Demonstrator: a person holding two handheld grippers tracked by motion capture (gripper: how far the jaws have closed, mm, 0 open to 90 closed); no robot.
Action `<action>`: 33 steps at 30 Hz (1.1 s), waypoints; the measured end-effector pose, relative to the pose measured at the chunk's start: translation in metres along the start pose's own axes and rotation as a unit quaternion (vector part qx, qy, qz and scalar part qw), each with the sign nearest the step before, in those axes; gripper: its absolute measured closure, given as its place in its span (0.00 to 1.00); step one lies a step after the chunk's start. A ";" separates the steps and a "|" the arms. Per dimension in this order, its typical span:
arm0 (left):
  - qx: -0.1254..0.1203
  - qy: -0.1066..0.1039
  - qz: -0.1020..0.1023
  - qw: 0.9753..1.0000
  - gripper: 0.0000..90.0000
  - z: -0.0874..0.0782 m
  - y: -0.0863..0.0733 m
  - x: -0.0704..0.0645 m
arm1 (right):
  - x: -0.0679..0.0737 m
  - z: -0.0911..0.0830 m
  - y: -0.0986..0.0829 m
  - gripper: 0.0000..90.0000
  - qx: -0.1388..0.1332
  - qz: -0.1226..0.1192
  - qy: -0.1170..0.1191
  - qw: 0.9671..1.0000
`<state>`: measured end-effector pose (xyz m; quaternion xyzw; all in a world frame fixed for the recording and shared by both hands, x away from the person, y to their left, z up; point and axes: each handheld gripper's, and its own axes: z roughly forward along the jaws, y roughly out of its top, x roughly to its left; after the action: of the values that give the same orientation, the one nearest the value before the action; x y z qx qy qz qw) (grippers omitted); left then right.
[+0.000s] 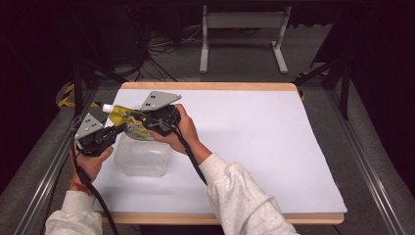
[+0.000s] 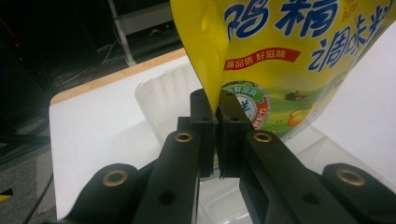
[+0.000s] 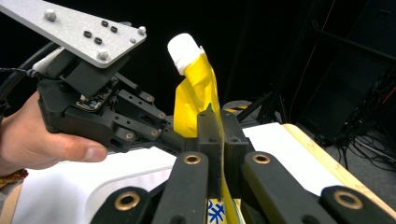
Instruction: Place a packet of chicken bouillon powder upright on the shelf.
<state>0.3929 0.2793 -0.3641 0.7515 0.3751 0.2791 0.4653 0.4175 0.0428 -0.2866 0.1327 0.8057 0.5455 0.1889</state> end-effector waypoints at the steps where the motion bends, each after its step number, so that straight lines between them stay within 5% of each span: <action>1: 0.003 0.001 0.003 1.000 0.97 0.001 0.000 0.001 | -0.001 0.001 -0.001 1.00 -0.001 0.004 0.001 1.000; 15: 0.017 0.001 0.010 1.000 0.97 0.002 -0.002 0.002 | -0.008 0.007 -0.007 0.99 -0.001 0.028 0.011 1.000; 28: 0.011 -0.009 0.003 1.000 0.99 0.004 -0.003 0.003 | -0.017 0.011 -0.012 0.98 0.016 0.055 -0.009 0.998; 33: 0.030 -0.004 0.007 1.000 0.99 0.011 -0.007 0.003 | -0.017 0.016 -0.014 0.98 0.033 0.048 -0.021 0.998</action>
<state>0.4004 0.2783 -0.3746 0.7689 0.3758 0.2682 0.4423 0.4400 0.0440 -0.3029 0.1886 0.8117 0.5243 0.1752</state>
